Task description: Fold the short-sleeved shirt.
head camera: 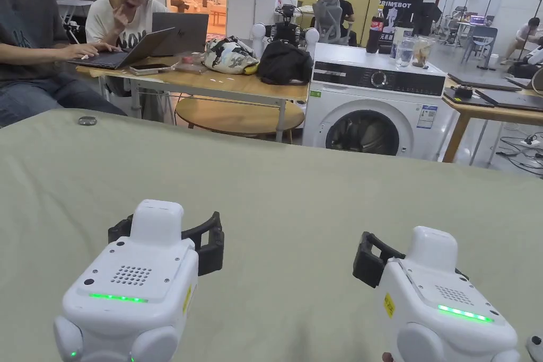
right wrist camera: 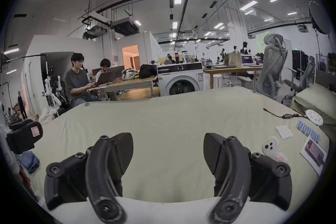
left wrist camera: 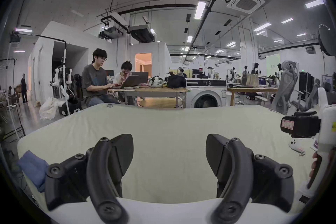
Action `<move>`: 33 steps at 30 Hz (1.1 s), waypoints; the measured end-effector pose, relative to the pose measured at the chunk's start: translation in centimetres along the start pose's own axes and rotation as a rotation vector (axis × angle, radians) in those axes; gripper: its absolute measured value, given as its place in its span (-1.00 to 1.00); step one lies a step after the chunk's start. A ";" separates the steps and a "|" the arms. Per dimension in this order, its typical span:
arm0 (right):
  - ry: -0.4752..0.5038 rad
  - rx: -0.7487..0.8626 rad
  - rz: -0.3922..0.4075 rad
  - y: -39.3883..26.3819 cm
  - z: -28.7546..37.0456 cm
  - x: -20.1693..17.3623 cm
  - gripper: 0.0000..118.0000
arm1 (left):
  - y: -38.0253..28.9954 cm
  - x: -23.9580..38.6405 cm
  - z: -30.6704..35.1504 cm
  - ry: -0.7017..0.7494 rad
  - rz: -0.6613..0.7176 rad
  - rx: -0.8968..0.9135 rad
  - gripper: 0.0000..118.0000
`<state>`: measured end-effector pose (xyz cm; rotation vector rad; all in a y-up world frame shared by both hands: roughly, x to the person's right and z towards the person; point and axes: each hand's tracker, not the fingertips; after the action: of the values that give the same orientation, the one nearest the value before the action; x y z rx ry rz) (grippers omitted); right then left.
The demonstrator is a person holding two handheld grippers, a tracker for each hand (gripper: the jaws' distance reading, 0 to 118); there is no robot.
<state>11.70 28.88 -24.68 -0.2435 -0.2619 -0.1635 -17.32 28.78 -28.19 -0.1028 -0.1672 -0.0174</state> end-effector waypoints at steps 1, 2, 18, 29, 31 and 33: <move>-0.013 0.007 0.007 -0.1 0.1 -0.3 0.38 | -0.1 0.0 0.1 0.016 -0.017 0.022 0.40; -0.024 0.014 0.027 -0.2 0.3 -0.5 0.38 | -0.2 0.0 0.2 0.040 -0.029 0.043 0.40; -0.029 0.021 -0.034 0.7 0.6 -1.0 0.38 | -0.5 -1.8 0.3 0.006 0.056 0.024 0.41; -0.002 0.002 -0.058 0.3 0.1 -0.4 0.38 | -0.8 -2.1 0.3 -0.028 0.028 0.043 0.41; -0.003 0.000 -0.056 0.2 -0.1 -0.4 0.38 | -0.8 -2.0 0.2 -0.046 0.023 0.043 0.41; -0.003 -0.001 -0.055 0.0 -0.3 -0.4 0.38 | -0.7 -2.0 0.0 -0.058 0.024 0.038 0.41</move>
<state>11.41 28.87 -25.05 -0.2381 -0.2712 -0.2176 -19.35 28.07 -28.43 -0.0671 -0.2244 0.0132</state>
